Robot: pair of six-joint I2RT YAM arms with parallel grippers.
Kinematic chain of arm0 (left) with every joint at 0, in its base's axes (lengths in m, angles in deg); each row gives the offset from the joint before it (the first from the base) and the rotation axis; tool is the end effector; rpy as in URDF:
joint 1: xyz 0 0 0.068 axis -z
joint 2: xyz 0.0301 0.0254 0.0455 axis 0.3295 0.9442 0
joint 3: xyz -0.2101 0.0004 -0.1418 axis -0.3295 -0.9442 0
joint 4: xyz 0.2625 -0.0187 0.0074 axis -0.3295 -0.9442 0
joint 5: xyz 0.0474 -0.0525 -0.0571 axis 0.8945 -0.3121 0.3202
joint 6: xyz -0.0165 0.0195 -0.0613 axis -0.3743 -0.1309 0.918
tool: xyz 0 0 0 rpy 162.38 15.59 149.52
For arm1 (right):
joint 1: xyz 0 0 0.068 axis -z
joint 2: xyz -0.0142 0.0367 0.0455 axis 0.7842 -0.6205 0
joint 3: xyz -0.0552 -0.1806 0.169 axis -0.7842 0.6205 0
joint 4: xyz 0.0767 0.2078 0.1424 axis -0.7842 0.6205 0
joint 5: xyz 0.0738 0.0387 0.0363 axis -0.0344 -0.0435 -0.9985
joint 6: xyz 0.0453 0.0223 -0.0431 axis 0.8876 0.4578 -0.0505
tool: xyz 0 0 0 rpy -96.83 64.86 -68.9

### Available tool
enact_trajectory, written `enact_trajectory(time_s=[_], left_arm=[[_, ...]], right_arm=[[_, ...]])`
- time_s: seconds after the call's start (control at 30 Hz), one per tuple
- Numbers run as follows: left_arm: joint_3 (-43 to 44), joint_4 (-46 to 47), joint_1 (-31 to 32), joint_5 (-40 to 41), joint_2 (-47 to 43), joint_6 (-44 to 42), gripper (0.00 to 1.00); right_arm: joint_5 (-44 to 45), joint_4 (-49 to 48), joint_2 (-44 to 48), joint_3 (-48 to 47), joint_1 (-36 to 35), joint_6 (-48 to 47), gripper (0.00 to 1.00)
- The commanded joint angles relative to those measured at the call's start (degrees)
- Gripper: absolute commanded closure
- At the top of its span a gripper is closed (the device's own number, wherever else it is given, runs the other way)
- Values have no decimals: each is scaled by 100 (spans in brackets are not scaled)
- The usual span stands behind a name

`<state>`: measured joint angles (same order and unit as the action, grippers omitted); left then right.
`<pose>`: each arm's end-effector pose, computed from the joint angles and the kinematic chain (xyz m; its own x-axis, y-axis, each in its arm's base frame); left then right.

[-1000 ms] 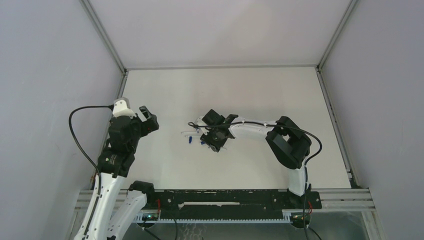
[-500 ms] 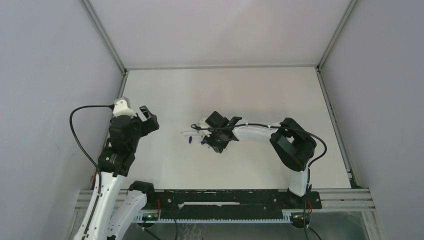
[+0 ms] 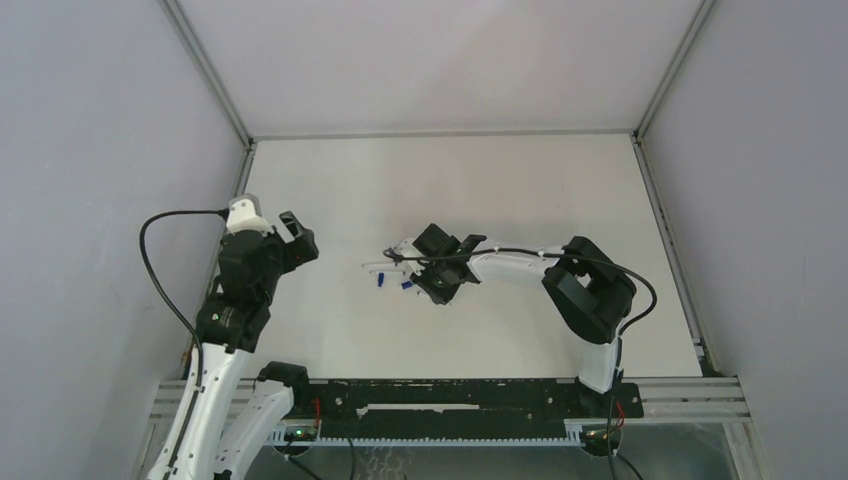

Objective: Insert the pens into the pen caps
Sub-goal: Pick up the pen from the center of the board.

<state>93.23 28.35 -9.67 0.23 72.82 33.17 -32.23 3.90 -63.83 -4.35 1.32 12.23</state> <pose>0.1765 -0.0165 0.3089 -0.3256 -0.3128 -0.8923 -0.2043 0.9447 -0.2566 0.2330 0.2924 0.1211 -0.4159 -0.8092 -0.4149 -0.8977 0.4384 0.0447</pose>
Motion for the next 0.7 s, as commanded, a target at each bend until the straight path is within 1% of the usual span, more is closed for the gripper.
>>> enact_trajectory(time_s=[0.0, 0.13, 0.27, 0.33, 0.47, 0.57, 0.67], left_arm=[[-60, 143, -51, -136, 57, -27, 4], [-69, 203, -50, -306, 108, -29, 4], [-82, 295, -46, -621, 197, -30, 4], [-76, 384, -51, -890, 226, -30, 4], [-133, 655, -51, -1731, 180, 9, 4], [-82, 728, -50, -2312, 197, 167, 3], [132, 735, -51, -2969, 292, 305, 3]], right_arm=[[-42, 169, 264, 339, 6, 128, 80], [-79, -55, 730, 623, -57, 207, 92], [-54, -146, 1182, 812, -138, 243, 98], [-89, -220, 1516, 928, -161, 269, 100], [-73, -506, 2468, 1146, -166, 436, 100], [104, -861, 3347, 1308, -166, 656, 100], [482, -1346, 4234, 1495, -177, 1018, 100]])
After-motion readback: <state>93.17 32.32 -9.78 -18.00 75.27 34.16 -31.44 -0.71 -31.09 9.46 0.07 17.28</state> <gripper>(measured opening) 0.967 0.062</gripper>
